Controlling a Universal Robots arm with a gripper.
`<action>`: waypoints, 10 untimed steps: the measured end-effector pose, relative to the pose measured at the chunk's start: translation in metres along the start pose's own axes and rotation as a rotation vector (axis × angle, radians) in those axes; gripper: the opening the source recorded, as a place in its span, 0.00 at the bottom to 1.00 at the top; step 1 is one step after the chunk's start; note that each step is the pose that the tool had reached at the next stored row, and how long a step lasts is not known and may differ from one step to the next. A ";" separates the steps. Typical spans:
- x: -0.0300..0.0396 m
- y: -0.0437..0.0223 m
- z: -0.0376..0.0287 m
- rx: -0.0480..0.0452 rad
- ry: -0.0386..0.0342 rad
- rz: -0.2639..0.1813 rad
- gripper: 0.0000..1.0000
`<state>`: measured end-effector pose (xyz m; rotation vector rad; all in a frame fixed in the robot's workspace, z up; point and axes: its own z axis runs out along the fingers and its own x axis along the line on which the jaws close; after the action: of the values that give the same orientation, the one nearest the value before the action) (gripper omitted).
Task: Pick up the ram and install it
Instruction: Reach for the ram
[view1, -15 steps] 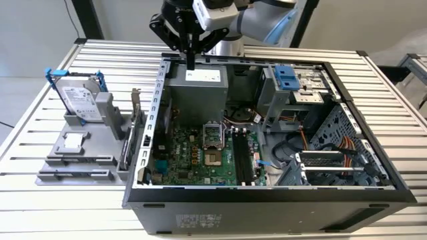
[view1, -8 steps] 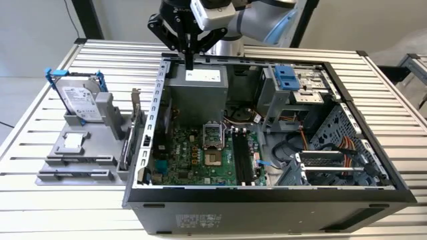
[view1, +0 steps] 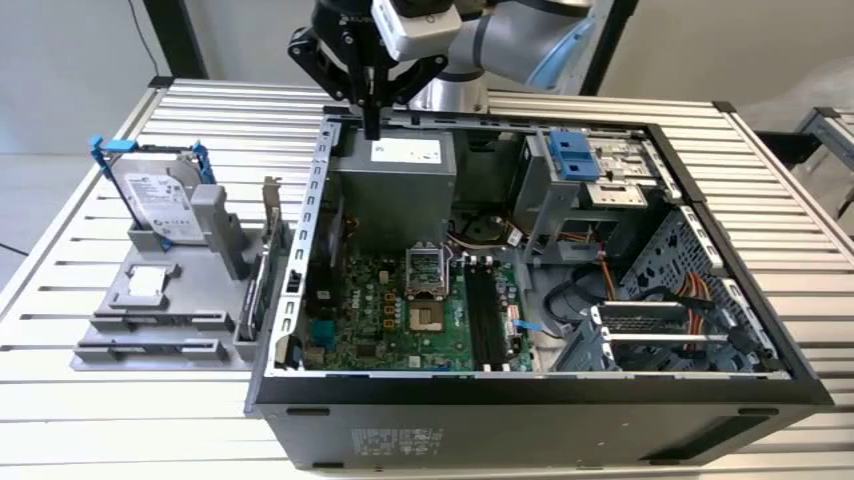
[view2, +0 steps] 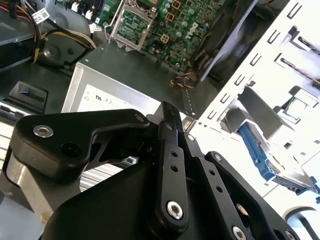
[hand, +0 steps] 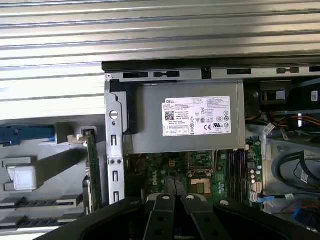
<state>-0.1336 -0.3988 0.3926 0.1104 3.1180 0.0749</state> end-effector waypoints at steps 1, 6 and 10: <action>0.0007 -0.0001 0.0000 0.0000 0.0000 0.000 0.00; 0.0043 -0.0003 -0.0001 0.0000 0.0000 0.000 0.00; 0.0071 -0.0005 -0.0001 -0.0001 0.0000 0.000 0.00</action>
<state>-0.1407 -0.3988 0.3926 0.1103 3.1180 0.0750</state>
